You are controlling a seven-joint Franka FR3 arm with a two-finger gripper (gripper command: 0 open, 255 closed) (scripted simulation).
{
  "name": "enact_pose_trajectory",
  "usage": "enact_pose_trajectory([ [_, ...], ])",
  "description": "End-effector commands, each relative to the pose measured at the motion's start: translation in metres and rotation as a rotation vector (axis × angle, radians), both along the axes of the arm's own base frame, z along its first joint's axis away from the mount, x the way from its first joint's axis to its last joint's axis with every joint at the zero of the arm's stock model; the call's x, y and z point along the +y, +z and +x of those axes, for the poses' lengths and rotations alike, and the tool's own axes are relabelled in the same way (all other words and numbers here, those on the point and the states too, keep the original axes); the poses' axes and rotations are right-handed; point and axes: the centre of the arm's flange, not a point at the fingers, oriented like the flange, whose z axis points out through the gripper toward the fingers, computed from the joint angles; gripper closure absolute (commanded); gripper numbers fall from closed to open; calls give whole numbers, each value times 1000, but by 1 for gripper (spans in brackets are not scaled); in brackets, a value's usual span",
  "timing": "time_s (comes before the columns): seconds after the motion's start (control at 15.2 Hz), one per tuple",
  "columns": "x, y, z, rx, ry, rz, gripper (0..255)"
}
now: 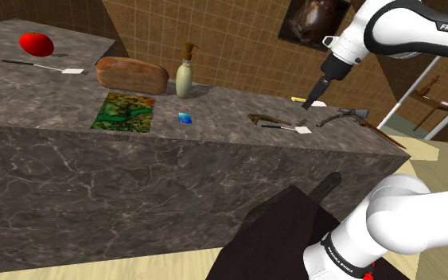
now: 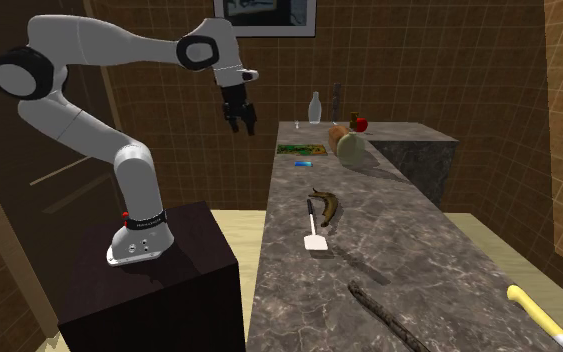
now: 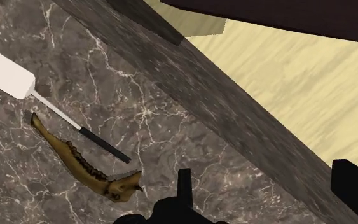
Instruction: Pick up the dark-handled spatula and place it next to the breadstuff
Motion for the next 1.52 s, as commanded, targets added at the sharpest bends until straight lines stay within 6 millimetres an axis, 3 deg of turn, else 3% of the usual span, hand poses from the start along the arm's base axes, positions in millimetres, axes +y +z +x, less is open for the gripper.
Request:
enact_pose_trajectory([
  [0.0, -21, -18, -1, -7, 70, -7, 0],
  [0.73, -135, -105, 35, -34, 421, -41, 0],
  [1.45, -233, -186, 111, -62, 771, -75, 0],
])
